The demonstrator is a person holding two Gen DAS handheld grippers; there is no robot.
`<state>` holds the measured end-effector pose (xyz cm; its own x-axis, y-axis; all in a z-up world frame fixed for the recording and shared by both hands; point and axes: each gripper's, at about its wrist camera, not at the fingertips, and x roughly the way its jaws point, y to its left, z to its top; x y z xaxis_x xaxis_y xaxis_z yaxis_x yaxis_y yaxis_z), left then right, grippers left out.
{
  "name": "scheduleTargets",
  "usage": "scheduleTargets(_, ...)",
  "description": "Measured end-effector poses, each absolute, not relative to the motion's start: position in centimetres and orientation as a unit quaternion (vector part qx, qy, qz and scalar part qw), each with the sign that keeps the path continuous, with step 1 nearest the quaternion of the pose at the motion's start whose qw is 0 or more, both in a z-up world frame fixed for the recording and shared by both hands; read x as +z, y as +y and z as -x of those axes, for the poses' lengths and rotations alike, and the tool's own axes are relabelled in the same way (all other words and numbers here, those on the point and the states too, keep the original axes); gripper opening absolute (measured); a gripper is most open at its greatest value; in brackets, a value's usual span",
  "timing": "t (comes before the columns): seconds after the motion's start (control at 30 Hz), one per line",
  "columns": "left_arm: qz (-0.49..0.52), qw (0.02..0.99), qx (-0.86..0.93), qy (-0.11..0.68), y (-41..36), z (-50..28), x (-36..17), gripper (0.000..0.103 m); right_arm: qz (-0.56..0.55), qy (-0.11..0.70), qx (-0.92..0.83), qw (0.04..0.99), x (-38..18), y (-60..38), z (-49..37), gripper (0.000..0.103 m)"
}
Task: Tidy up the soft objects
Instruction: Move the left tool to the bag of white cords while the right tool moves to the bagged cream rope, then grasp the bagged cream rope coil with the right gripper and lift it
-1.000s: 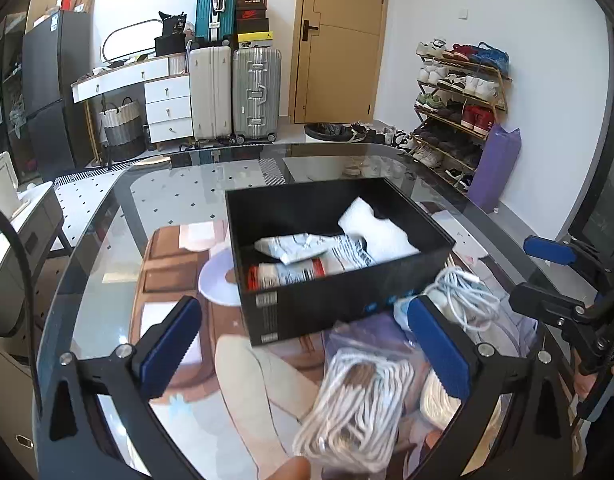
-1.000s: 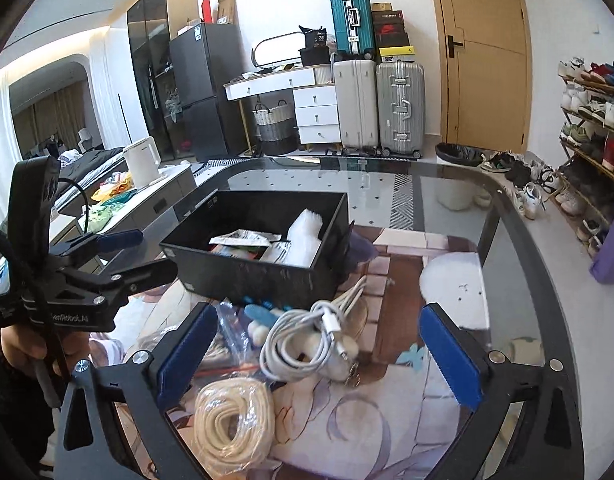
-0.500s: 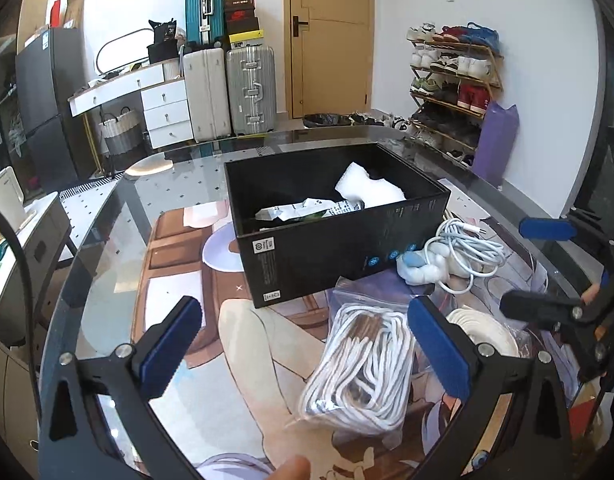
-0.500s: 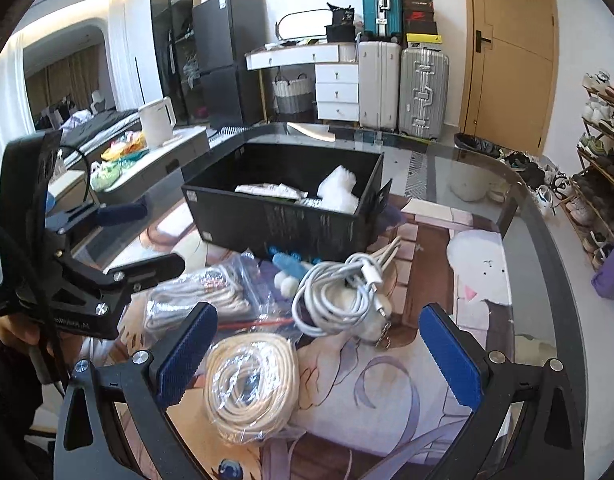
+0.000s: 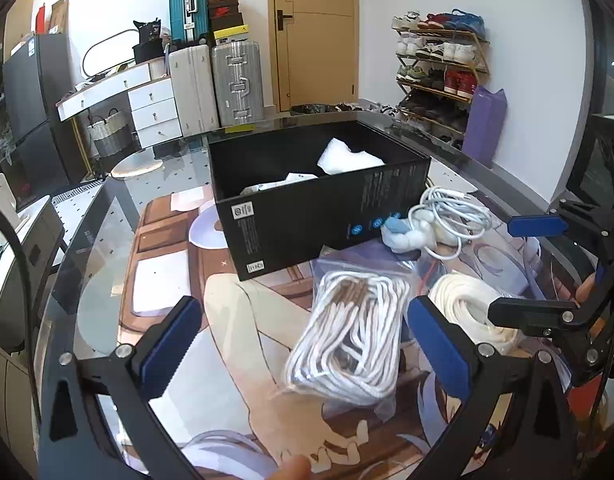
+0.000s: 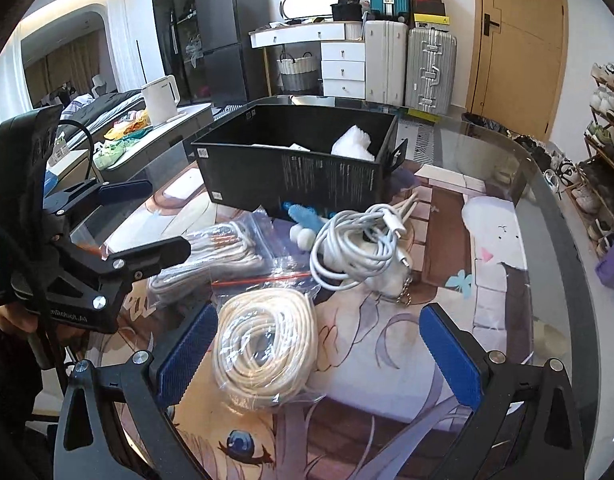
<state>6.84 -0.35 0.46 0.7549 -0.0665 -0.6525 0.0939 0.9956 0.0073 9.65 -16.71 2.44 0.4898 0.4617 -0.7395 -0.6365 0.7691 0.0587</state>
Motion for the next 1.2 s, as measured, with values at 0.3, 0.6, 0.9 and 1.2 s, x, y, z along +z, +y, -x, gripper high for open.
scheduleTargets(0.3,-0.003,0.930,-0.053,0.364,0.2,-7.1,-0.1,0.103,0.136,0.411,0.334,0.837,1.4,-15.6,-9.2,0.102)
scheduleTargets(0.6,-0.007,0.927,-0.063,0.371,0.0,-7.2,-0.2,0.103,0.151,0.436,0.336,0.821,-0.4,-14.6,-9.2,0.102)
scheduleTargets(0.9,-0.005,0.924,-0.067,0.377,-0.1,-7.3,-0.3,0.103,0.157,0.437,0.328,0.823,-0.9,-15.3,-9.5,0.102)
scheduleTargets(1.2,-0.003,0.923,-0.069,0.379,-0.1,-7.4,-0.3,0.103,0.157,0.438,0.324,0.824,-0.8,-15.2,-9.4,0.102)
